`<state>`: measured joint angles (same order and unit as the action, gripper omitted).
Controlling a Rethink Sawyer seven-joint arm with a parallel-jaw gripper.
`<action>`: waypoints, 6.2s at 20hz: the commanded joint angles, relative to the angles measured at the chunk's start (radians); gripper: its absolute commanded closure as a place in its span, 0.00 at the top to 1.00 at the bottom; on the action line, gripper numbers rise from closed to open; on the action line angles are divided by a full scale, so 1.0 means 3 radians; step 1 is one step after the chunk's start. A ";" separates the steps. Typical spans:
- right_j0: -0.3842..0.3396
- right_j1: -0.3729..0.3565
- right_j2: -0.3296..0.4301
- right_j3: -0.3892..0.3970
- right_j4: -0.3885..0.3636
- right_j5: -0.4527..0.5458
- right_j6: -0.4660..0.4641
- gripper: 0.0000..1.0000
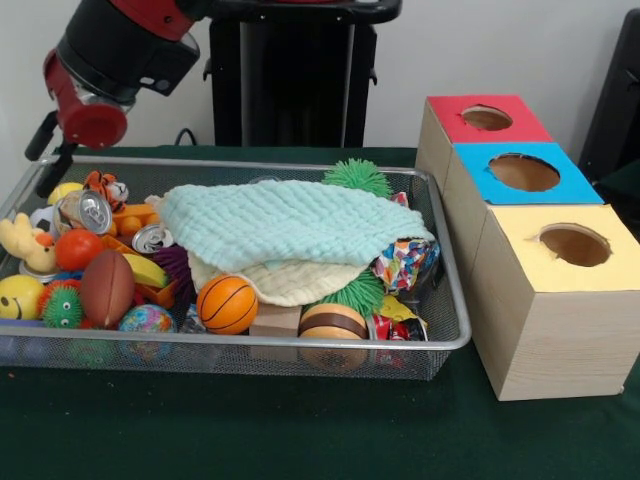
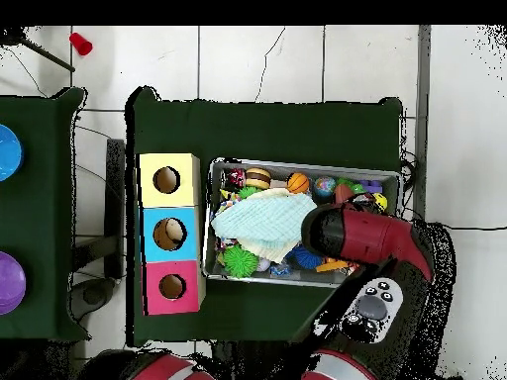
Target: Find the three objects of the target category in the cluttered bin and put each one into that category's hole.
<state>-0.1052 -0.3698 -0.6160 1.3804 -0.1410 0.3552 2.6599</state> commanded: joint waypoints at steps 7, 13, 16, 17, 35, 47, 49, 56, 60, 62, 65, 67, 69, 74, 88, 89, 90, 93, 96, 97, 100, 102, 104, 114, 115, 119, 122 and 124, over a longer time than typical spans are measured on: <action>-0.0332 0.0301 0.0473 -0.0225 0.0145 -0.0464 0.0288 1.00; -0.0337 0.0396 0.0520 -0.0198 0.0251 -0.0635 0.0397 1.00; -0.0298 0.0426 0.0499 -0.0198 0.0323 -0.0638 0.0435 1.00; -0.0282 0.0422 0.0492 -0.0189 0.0348 -0.0624 0.0441 1.00; 0.0017 0.0522 0.0305 -0.0143 0.0790 -0.0408 0.0506 1.00; 0.0093 0.0930 -0.0012 -0.0207 0.1007 -0.0483 0.0562 1.00; 0.0130 0.0958 -0.0051 -0.0171 0.1043 -0.0470 0.0599 1.00; 0.0225 0.0975 -0.0161 -0.0066 0.1158 -0.0365 0.0620 1.00; 0.0230 0.0910 -0.0173 -0.0012 0.1171 -0.0323 0.0558 1.00; 0.0240 0.0898 -0.0180 0.0008 0.1187 -0.0315 0.0545 1.00; 0.0246 0.0873 -0.0184 0.0052 0.1194 -0.0323 0.0521 1.00; 0.0231 0.0823 -0.0183 0.0089 0.1173 -0.0319 0.0478 1.00; 0.0215 0.0770 -0.0185 0.0121 0.1143 -0.0309 0.0435 1.00; 0.0155 0.0612 -0.0155 0.0306 0.1050 -0.0339 0.0342 1.00; 0.0091 0.0979 -0.0015 0.0449 0.1176 -0.0526 0.0517 1.00; 0.0080 0.0993 -0.0006 0.0449 0.1180 -0.0545 0.0517 1.00; 0.0070 0.1007 0.0003 0.0449 0.1184 -0.0563 0.0517 1.00; 0.0035 0.1047 0.0029 0.0437 0.1188 -0.0643 0.0509 1.00; 0.0024 0.1117 0.0005 0.0393 0.1214 -0.0759 0.0545 1.00; 0.0027 0.1137 -0.0025 0.0370 0.1214 -0.0807 0.0552 1.00; 0.0017 0.1170 -0.0092 0.0293 0.1196 -0.0887 0.0520 1.00; -0.0009 0.1158 -0.0113 0.0268 0.1177 -0.0918 0.0482 1.00; -0.0034 0.1132 -0.0098 0.0272 0.1172 -0.0947 0.0461 1.00; 0.0027 0.1008 -0.0075 0.0363 0.1180 -0.0813 0.0432 1.00; 0.0014 0.1005 -0.0062 0.0355 0.1175 -0.0820 0.0423 1.00; -0.0050 0.1081 -0.0001 0.0294 0.1184 -0.0921 0.0426 1.00; -0.0099 0.1165 0.0037 0.0240 0.1195 -0.1027 0.0437 1.00; -0.0112 0.1216 0.0021 0.0197 0.1199 -0.1106 0.0443 1.00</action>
<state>-0.1032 -0.0722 -0.7323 1.4639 0.1708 0.1098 2.6599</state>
